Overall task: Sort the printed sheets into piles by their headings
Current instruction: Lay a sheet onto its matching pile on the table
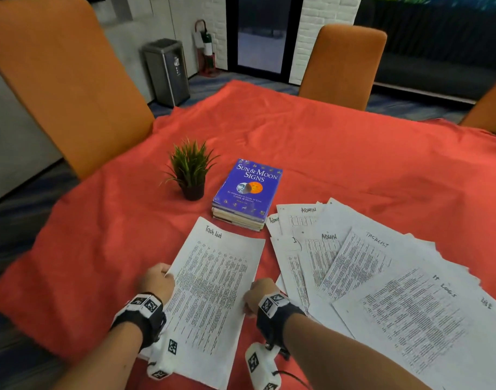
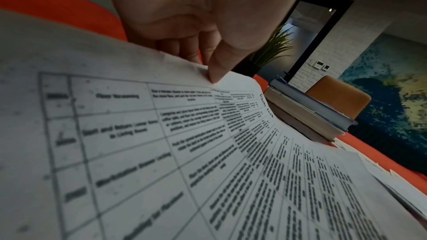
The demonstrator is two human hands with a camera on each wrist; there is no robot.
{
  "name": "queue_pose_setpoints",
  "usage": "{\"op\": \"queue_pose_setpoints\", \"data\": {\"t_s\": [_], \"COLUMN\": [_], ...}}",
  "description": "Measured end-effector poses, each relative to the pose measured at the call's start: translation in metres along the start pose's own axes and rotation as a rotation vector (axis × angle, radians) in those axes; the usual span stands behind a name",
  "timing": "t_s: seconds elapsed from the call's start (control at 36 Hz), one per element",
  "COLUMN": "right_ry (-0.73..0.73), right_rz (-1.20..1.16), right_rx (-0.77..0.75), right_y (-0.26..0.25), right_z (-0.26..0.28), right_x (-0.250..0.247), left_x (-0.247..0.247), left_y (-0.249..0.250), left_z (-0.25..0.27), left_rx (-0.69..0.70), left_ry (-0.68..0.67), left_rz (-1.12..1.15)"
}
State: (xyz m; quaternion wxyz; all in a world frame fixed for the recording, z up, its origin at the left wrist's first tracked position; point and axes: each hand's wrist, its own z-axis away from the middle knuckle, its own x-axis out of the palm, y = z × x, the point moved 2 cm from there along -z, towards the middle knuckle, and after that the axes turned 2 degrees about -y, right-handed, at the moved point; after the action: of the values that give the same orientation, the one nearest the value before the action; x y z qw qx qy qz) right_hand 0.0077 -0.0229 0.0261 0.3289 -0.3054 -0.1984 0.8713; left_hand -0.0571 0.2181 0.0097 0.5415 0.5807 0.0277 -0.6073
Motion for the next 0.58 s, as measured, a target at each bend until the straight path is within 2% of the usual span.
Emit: {"op": "queue_pose_setpoints", "data": {"t_s": [0.22, 0.47, 0.58], "right_ry": [0.067, 0.039, 0.035], "right_rz": [0.079, 0.042, 0.055], "right_rx": [0.025, 0.083, 0.069], "right_y": [-0.005, 0.013, 0.013], "right_z": [0.002, 0.009, 0.014], "right_x": [-0.002, 0.018, 0.027], "left_x": [0.004, 0.022, 0.02], "left_y": [-0.002, -0.019, -0.005], "left_z": [0.0, -0.03, -0.024], "left_rx": [-0.028, -0.039, -0.024], "left_ry": [0.038, -0.106, -0.137], "left_rz": [-0.036, -0.23, -0.255]}}
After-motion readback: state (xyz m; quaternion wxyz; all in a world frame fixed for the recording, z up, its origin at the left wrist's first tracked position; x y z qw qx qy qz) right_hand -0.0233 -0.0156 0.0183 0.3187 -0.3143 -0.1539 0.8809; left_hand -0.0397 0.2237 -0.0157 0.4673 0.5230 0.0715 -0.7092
